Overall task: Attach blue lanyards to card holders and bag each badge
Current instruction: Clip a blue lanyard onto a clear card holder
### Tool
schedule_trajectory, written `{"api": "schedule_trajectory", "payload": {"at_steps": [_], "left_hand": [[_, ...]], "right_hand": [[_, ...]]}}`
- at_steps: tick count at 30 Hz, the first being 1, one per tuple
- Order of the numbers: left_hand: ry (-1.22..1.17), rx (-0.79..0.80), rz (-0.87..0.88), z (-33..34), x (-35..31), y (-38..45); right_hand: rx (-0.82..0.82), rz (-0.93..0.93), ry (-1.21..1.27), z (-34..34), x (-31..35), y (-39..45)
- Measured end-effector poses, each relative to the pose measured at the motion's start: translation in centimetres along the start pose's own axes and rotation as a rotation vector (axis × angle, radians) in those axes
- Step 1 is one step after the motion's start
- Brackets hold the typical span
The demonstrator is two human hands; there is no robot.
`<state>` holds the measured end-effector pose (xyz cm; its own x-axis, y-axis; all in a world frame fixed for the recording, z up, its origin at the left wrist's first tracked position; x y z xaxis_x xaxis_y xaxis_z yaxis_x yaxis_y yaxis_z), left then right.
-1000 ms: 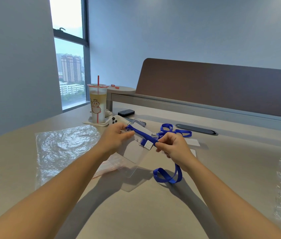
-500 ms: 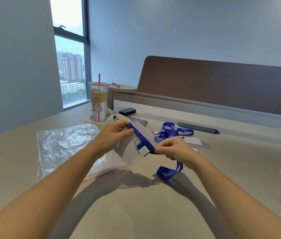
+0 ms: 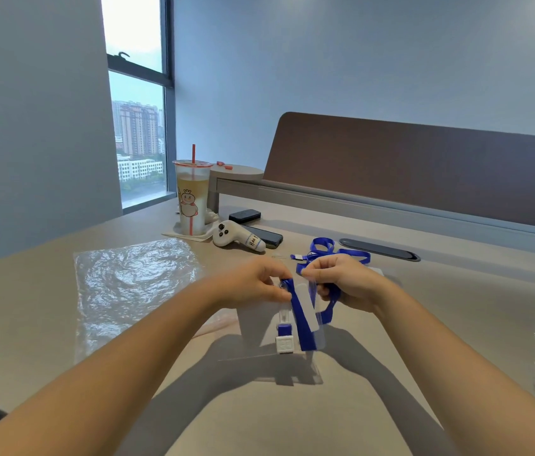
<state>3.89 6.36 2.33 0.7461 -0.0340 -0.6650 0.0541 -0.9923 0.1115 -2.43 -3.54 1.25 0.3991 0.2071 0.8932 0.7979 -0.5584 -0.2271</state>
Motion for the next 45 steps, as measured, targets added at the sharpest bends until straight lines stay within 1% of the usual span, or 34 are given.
{"api": "schedule_trajectory", "payload": {"at_steps": [2,4,8,11,13,16,20,24,26,29,38,41,45], "left_hand": [[0.048,0.056,-0.03,0.5,0.1,0.2],[0.095,0.085,-0.054,0.9,0.2,0.3],[0.181,0.08,-0.113,1.1,1.0,0.7],[0.137,0.005,-0.136,0.6,1.5,0.6],[0.088,-0.052,-0.127,0.0,1.7,0.4],[0.103,-0.138,-0.115,-1.0,2.0,0.2],[0.118,-0.328,-0.129,-2.6,2.2,-0.2],[0.141,-0.471,-0.163,-3.6,2.2,-0.7],[0.157,-0.494,-0.162,-3.7,2.1,-0.7],[0.159,-0.516,-0.148,-3.8,1.8,-0.8],[0.073,-0.589,-0.119,-4.1,1.8,-1.1],[0.035,-0.607,-0.089,-4.2,1.6,-1.1],[0.042,-0.584,-0.058,-4.1,1.3,-1.0]], "right_hand": [[-0.027,-0.021,0.034,-0.3,0.5,-0.3],[-0.048,-0.059,0.011,-0.2,1.2,-0.6],[-0.097,-0.182,-0.086,0.5,3.0,-1.2],[-0.11,-0.248,-0.106,0.8,3.8,-1.7],[-0.104,-0.256,-0.092,0.8,3.7,-1.9],[-0.115,-0.22,-0.104,0.8,2.8,-1.9],[-0.14,-0.143,-0.041,0.9,1.7,-1.9],[-0.216,-0.152,0.001,0.6,1.5,-1.9],[-0.238,-0.179,0.02,0.5,1.6,-1.9],[-0.228,-0.21,0.024,0.8,1.8,-1.9],[-0.267,-0.272,0.007,0.7,1.9,-1.8],[-0.355,-0.278,-0.073,0.6,1.9,-1.6],[-0.464,-0.251,-0.275,0.3,2.0,-1.4]]}}
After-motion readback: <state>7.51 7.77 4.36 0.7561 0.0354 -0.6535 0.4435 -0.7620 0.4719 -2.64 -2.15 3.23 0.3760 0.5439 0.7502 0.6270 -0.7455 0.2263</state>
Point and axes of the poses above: each hand's wrist, its own y-axis towards the middle knuckle, its own z-axis out of the palm, x = y × z, the point moved 7 cm from there along y, towards the middle knuckle, and after that the axes turned 8 degrees about z, right-handed, at the moved point
